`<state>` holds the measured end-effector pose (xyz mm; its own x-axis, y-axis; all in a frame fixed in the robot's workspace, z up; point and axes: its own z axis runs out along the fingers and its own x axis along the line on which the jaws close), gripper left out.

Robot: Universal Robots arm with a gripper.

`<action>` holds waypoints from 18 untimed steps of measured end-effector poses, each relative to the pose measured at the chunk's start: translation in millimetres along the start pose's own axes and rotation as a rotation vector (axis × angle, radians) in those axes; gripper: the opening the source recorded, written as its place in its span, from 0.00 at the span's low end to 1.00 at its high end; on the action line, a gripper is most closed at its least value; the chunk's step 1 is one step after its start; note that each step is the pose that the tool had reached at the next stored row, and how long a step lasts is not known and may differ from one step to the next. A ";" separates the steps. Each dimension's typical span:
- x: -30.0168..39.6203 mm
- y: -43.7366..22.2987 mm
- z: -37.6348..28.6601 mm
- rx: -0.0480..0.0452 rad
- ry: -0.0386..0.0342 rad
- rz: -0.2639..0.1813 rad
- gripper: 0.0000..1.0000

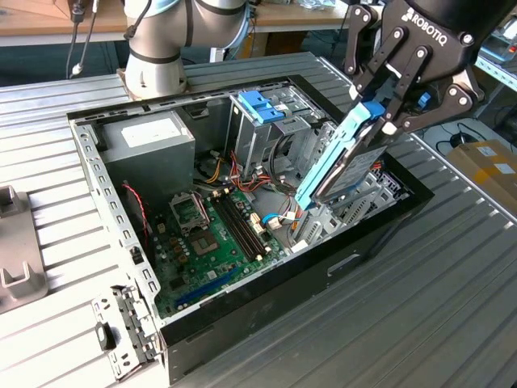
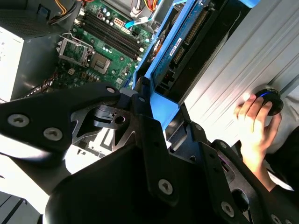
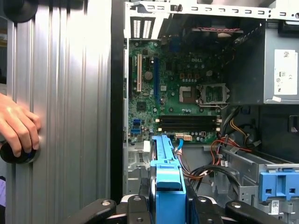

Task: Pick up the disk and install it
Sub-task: 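Insert the disk into the insertion slot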

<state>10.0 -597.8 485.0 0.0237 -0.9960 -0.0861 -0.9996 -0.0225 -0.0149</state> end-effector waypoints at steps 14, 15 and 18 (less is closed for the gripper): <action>1.2 -22.1 4.8 -0.0005 -0.0001 0.000 0.37; 1.3 -23.6 5.1 -0.0006 0.0000 0.000 0.37; 1.6 -30.7 6.7 -0.0009 -0.0001 0.000 0.37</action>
<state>40.9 -598.1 478.7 0.0236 -0.9960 -0.0863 -0.9996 -0.0225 -0.0141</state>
